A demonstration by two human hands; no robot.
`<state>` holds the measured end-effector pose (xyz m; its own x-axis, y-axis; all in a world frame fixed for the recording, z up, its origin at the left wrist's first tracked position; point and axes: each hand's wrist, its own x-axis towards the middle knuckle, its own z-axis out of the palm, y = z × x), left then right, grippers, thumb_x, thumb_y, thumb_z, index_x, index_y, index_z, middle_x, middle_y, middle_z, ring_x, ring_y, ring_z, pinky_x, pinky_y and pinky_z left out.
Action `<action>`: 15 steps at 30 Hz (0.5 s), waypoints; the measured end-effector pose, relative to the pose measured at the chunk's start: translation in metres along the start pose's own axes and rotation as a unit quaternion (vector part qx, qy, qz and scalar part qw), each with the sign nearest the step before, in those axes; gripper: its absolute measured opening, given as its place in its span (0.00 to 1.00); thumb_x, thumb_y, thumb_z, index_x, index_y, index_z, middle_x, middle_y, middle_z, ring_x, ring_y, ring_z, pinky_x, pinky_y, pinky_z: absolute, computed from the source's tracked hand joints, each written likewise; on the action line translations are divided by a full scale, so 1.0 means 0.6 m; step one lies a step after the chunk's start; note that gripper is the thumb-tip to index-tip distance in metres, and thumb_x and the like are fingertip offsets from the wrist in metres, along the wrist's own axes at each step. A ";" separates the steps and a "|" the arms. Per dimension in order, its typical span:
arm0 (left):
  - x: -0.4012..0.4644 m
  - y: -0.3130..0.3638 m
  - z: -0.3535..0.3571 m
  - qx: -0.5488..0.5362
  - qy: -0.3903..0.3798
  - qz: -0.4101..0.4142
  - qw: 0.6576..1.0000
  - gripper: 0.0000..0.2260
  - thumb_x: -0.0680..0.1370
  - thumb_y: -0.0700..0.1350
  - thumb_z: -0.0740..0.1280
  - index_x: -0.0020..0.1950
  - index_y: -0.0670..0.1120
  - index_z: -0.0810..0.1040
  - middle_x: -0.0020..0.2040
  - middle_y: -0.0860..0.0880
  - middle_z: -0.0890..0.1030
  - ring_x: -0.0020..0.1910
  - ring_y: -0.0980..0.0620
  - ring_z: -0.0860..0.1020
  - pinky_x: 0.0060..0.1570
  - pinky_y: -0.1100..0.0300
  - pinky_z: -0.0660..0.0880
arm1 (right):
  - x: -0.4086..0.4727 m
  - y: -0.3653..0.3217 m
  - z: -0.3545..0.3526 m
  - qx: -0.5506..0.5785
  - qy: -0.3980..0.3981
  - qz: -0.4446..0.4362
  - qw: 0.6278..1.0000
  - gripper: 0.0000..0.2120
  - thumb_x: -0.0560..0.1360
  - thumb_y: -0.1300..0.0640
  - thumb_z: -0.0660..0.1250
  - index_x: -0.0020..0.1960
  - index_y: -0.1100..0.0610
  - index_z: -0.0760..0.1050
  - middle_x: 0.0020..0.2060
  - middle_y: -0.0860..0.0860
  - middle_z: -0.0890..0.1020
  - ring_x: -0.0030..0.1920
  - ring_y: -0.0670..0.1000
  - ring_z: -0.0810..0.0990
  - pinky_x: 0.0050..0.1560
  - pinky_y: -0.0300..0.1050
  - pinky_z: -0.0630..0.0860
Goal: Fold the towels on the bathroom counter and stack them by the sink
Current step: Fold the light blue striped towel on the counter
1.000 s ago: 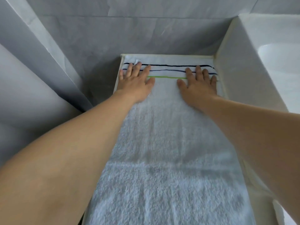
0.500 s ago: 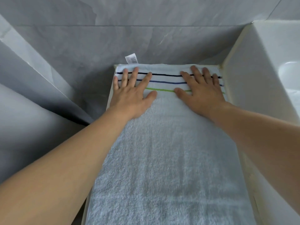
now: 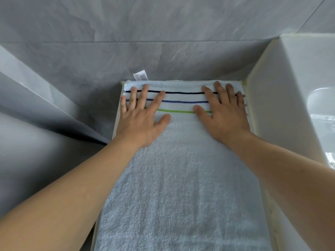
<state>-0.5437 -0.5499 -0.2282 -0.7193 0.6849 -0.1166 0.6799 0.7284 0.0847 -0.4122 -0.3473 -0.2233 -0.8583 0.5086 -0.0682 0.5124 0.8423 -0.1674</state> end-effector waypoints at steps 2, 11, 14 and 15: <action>-0.005 -0.001 0.000 -0.002 -0.002 0.002 1.000 0.32 0.76 0.71 0.40 0.78 0.65 0.37 0.80 0.51 0.34 0.78 0.47 0.31 0.76 0.41 0.36 | -0.003 0.001 0.001 -0.004 0.000 -0.003 1.000 0.33 0.78 0.33 0.41 0.79 0.44 0.46 0.79 0.50 0.46 0.78 0.56 0.41 0.76 0.57 0.37; 0.008 0.015 -0.029 -0.029 0.021 0.005 0.999 0.33 0.79 0.65 0.49 0.80 0.55 0.45 0.80 0.51 0.42 0.79 0.47 0.37 0.76 0.40 0.38 | -0.001 0.004 0.000 -0.027 -0.007 -0.010 1.000 0.34 0.77 0.34 0.42 0.80 0.46 0.44 0.79 0.50 0.45 0.78 0.56 0.41 0.76 0.58 0.38; 0.053 0.052 -0.051 -0.051 0.085 0.075 0.992 0.28 0.81 0.57 0.51 0.79 0.48 0.56 0.78 0.49 0.59 0.77 0.45 0.54 0.76 0.41 0.49 | -0.003 0.001 0.001 -0.004 0.014 -0.014 1.000 0.32 0.79 0.37 0.45 0.80 0.47 0.46 0.79 0.50 0.49 0.78 0.55 0.43 0.76 0.58 0.39; 0.064 0.062 -0.052 -0.037 0.074 0.107 0.991 0.27 0.81 0.55 0.51 0.80 0.47 0.57 0.77 0.49 0.61 0.75 0.44 0.58 0.75 0.43 0.51 | -0.005 0.000 -0.001 0.007 0.030 -0.021 0.999 0.31 0.79 0.39 0.46 0.80 0.48 0.47 0.79 0.51 0.50 0.78 0.55 0.45 0.76 0.58 0.39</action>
<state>-0.5505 -0.4957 -0.1985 -0.5768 0.8149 0.0568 0.8104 0.5621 0.1653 -0.4096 -0.3489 -0.2222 -0.8758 0.4827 -0.0026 0.4749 0.8608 -0.1830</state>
